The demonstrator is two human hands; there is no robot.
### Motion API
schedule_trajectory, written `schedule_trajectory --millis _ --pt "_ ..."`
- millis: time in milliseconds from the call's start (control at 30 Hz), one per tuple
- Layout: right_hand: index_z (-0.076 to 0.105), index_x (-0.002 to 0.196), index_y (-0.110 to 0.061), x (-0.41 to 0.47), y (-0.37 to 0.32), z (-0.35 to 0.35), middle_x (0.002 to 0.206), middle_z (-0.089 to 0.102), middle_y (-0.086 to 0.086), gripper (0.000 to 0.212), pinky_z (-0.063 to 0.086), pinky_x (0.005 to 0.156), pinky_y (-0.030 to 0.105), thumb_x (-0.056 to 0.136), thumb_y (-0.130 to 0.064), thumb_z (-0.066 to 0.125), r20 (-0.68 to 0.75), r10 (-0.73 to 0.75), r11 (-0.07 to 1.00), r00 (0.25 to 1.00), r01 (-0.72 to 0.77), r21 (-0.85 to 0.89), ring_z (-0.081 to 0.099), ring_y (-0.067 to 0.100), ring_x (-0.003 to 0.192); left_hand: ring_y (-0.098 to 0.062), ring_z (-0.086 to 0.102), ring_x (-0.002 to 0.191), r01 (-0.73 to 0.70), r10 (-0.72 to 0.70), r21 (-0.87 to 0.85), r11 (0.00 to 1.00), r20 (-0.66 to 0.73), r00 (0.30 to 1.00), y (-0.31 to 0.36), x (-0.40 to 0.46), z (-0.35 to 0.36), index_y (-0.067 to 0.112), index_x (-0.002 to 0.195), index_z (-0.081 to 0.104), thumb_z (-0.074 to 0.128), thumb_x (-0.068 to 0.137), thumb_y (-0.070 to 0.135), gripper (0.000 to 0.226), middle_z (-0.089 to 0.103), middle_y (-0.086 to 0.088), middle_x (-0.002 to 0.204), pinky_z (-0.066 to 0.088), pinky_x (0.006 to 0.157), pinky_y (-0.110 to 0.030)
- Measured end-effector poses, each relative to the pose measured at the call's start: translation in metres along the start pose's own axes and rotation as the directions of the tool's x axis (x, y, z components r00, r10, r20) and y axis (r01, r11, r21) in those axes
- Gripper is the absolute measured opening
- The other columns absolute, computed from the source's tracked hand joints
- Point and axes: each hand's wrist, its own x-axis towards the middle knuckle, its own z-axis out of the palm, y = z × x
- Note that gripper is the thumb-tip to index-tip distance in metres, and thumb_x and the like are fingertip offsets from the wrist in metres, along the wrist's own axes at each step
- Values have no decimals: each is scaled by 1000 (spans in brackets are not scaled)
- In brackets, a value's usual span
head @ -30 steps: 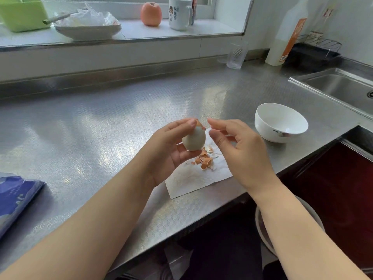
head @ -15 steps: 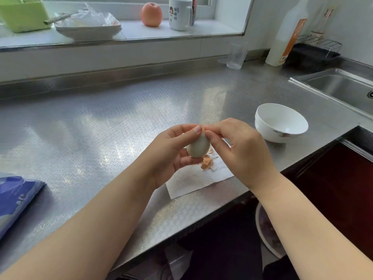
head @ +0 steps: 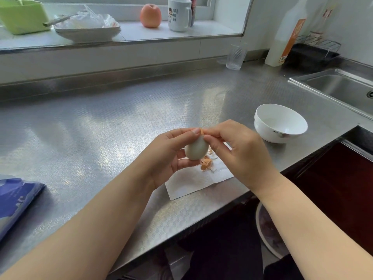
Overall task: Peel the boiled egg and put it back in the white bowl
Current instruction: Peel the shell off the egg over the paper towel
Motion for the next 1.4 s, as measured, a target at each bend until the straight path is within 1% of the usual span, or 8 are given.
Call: schedule_trajectory --millis 133,300,567,733,833,967,1133,1400 --pt "71 93 -4 -3 -4 6 79 68 8 13 48 67 28 93 -14 62 -90 -176 947 980 144 -288 62 24 69 -15 70 72 9 -9 -5 1000 4 1000 0 0 2 7 109 74 72 79 31 39 73 -6 89 57 59 -22" --pt "69 84 0 -6 -5 13 75 67 9 17 51 62 32 94 -11 60 -186 -219 930 958 147 -338 62 25 65 -17 70 71 15 -15 -6 1000 -3 1000 -1 -1 2 3 115 70 73 77 30 47 73 -8 90 57 59 -23" --pt "67 92 -5 -9 -8 15 81 66 4 16 48 67 28 94 -18 59 -241 239 971 941 -238 34 61 18 72 -21 71 77 -9 5 -78 997 -49 999 3 -2 5 5 119 69 68 86 21 36 72 -9 99 60 65 -27" --pt "71 89 -20 -14 1 11 82 60 -12 6 40 69 8 85 -24 70 3 450 890 893 -449 76 56 4 77 -29 69 89 -27 14 -126 992 -108 994 4 -2 5 4 127 63 63 93 15 36 67 -17 121 62 72 -31" --pt "72 87 -22 -15 1 7 80 63 -11 3 38 67 9 86 -20 69 85 439 897 894 -442 13 57 5 77 -32 67 96 -33 20 -109 994 -117 993 3 -2 6 1 127 62 61 94 15 36 67 -17 119 61 80 -35" --pt "68 113 -21 -9 -4 0 108 65 -8 41 42 84 10 87 5 49 143 401 910 905 -411 50 58 4 96 -30 68 94 -33 24 -77 996 -122 992 1 -1 6 1 124 64 61 94 15 33 69 -15 114 60 80 -36" --pt "68 111 -26 -1 -17 1 104 65 -14 24 49 86 20 88 -23 68 102 387 875 916 -400 271 61 3 99 -26 71 84 -44 38 -61 997 -84 996 1 -2 6 5 123 65 60 95 14 29 72 -10 106 61 70 -32" --pt "72 100 -25 0 -15 2 96 71 -10 14 53 84 28 86 -23 71 75 380 870 922 -384 309 66 7 92 -27 71 87 -49 46 -35 998 -81 996 1 -2 4 -1 123 64 65 91 19 38 71 -16 107 61 69 -32"
